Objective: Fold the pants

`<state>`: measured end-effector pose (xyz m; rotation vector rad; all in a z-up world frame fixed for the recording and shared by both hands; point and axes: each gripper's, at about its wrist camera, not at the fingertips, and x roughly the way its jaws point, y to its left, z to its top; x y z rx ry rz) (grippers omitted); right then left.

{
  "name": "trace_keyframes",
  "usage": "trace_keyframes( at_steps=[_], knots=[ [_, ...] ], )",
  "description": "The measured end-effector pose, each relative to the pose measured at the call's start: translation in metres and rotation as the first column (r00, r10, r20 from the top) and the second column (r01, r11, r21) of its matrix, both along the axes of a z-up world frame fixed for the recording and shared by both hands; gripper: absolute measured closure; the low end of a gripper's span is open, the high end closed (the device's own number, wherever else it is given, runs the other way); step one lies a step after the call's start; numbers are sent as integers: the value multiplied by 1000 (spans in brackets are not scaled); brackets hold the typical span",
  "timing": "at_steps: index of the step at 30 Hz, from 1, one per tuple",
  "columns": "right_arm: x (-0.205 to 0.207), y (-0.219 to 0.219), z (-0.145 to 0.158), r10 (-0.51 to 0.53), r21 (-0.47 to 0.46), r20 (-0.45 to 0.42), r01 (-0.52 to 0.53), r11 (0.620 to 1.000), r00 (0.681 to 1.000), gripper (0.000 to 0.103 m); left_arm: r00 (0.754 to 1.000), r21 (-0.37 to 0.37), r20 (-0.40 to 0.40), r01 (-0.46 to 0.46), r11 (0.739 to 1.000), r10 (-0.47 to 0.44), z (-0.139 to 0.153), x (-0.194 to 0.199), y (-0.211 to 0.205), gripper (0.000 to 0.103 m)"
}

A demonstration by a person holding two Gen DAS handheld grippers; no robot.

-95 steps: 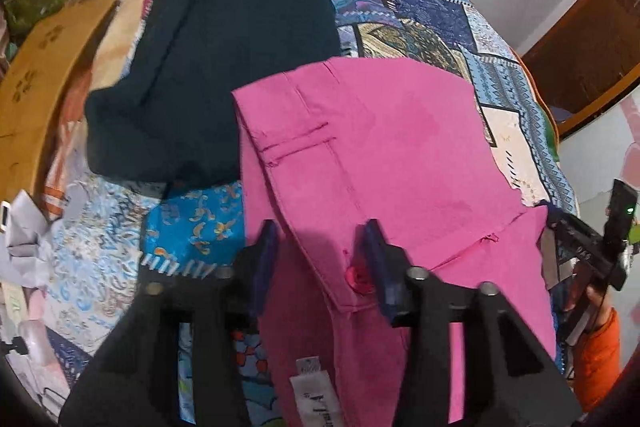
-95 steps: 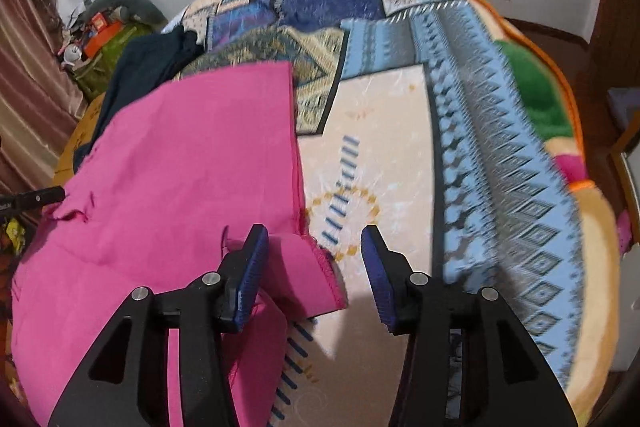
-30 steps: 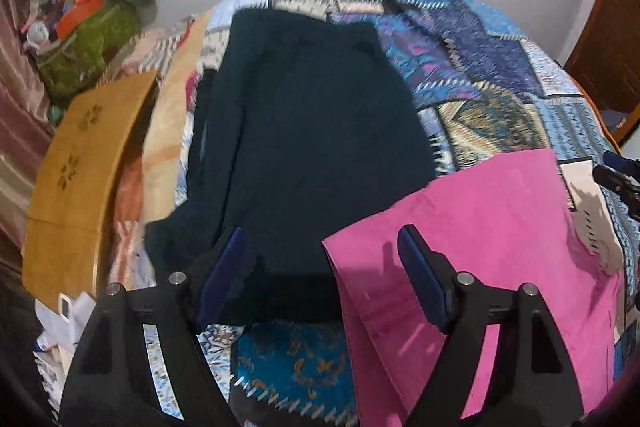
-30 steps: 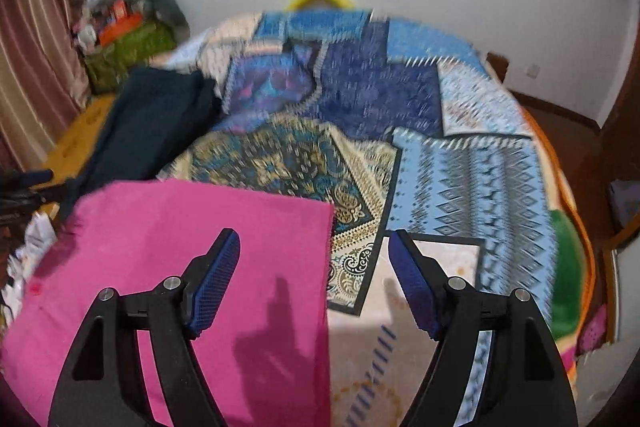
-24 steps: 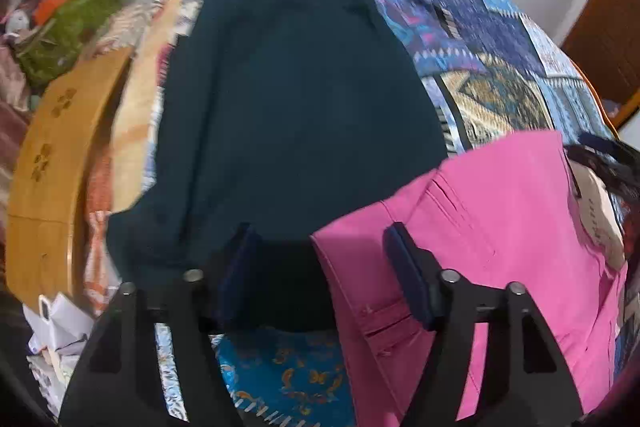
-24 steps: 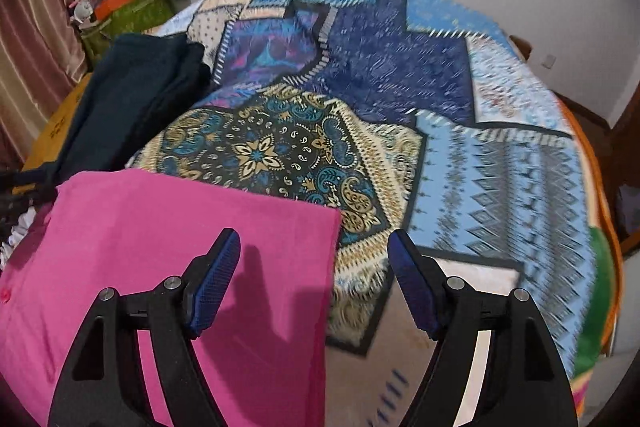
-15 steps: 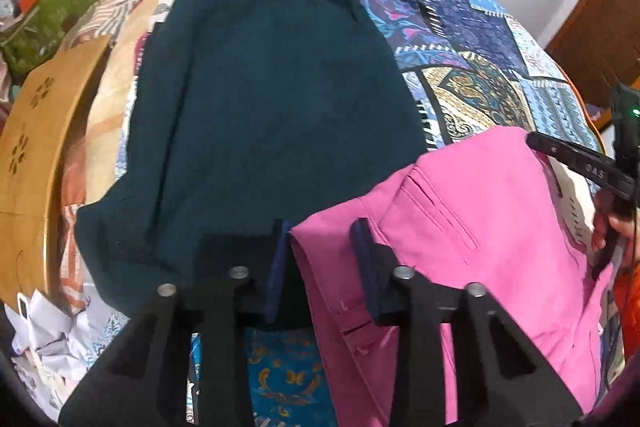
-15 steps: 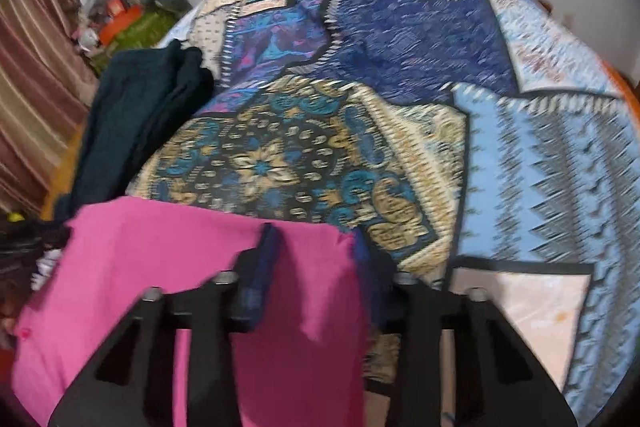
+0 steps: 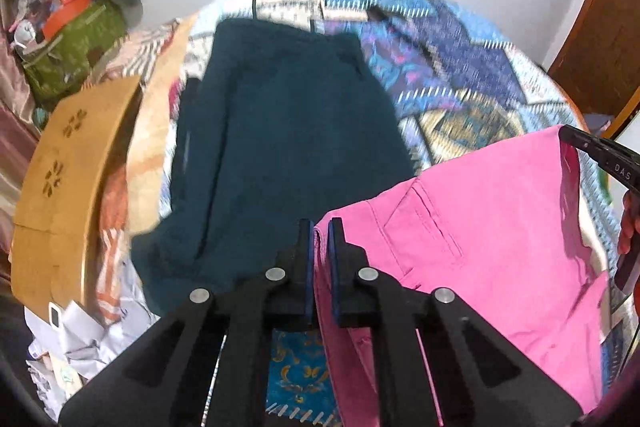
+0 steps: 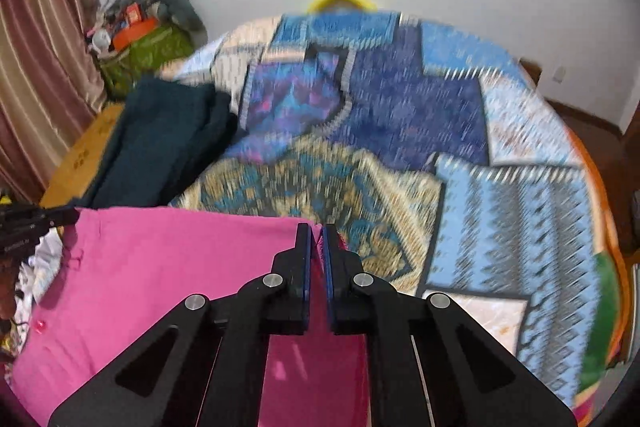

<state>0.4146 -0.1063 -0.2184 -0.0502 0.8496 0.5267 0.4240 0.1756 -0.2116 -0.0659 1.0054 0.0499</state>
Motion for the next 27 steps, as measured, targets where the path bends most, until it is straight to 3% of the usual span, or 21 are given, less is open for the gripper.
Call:
trace_keyframes(
  at_steps=[4,9,23,27],
  knots=[
    [-6,-3,40,-27,31,80,25,999,996,98,997,29,80,6,1000,-8,40,-4,-7,97],
    [-21,-8,76,-52,67,140,43,997,989,98,992,37,122,6,999,-11,67,-18,-14,97],
    [-104,-37,90,-32,72,131,22,997,991,98,990,26,124,66,997,-69,84,-113,-40,97],
    [-137,-47,95,-28,69,165,17,997,986,98,988,43,120,95,995,-100,83,-144,-49,97]
  ],
)
